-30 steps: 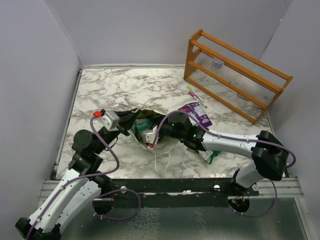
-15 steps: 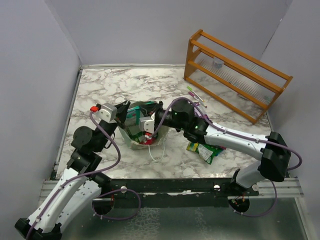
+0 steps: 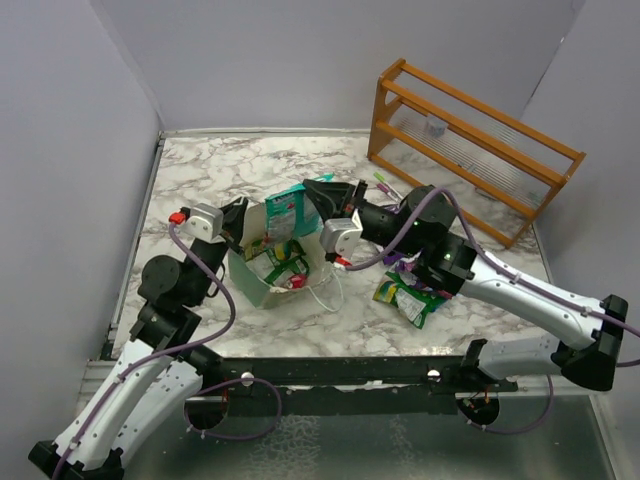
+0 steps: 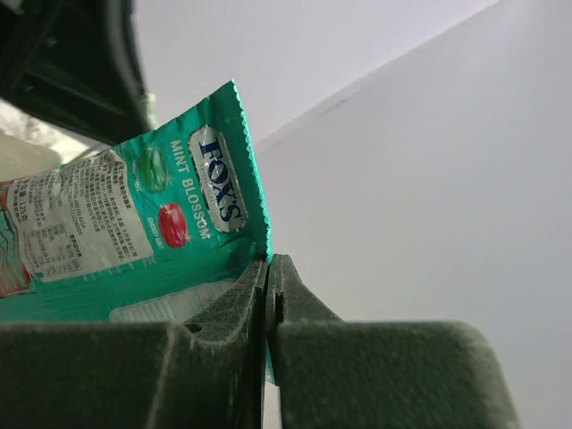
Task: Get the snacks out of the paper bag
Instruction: Take out the snack from the paper bag, then place the snack at the center of the board.
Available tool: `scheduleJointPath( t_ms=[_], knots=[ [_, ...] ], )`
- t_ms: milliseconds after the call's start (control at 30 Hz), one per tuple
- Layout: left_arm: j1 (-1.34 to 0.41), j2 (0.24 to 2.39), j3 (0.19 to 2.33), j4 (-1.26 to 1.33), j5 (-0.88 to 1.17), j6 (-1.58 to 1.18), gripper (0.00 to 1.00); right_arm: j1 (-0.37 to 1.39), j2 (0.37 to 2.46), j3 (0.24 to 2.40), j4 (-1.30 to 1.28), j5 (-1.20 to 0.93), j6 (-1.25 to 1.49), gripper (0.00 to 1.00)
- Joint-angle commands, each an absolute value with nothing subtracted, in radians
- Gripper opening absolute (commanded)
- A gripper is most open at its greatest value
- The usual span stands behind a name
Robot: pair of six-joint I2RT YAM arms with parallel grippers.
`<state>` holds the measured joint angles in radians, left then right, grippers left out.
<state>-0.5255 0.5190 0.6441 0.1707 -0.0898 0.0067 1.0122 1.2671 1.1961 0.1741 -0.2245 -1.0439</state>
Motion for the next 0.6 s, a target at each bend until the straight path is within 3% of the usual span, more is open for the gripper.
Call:
scheduleJointPath(
  t_ms=[0, 367, 567],
  knots=[
    [-0.522, 0.526, 0.654, 0.184, -0.157, 0.014, 0.00, 1.007, 1.179, 1.241, 0.158, -0.078, -1.021, 0.01],
    [-0.522, 0.510, 0.696, 0.111, -0.364, 0.051, 0.00, 1.008, 1.033, 1.302, -0.061, 0.372, -0.851, 0.01],
    [-0.522, 0.513, 0.750, 0.116, -0.403, 0.123, 0.00, 1.008, 0.985, 1.183, -0.172, 0.538, -0.624, 0.01]
  ],
)
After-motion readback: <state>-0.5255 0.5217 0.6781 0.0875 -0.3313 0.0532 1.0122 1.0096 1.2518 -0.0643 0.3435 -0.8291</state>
